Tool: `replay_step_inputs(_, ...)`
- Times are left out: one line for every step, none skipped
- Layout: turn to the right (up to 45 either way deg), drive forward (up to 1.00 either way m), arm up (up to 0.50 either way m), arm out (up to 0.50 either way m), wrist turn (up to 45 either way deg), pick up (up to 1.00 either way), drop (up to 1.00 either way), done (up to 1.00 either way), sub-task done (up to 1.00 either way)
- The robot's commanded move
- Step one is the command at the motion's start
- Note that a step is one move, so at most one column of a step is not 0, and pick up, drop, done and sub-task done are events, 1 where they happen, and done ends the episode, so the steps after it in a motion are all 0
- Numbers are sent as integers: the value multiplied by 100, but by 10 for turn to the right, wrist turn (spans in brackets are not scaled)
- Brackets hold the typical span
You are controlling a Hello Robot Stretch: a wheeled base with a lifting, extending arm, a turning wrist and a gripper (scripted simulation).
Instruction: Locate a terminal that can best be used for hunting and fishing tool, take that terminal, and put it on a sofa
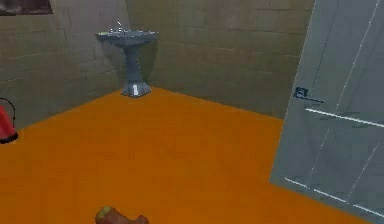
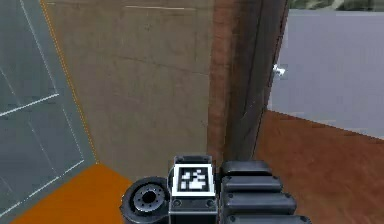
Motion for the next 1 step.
replay_step_inputs(0,100,0,0,0,0,0,0,0)
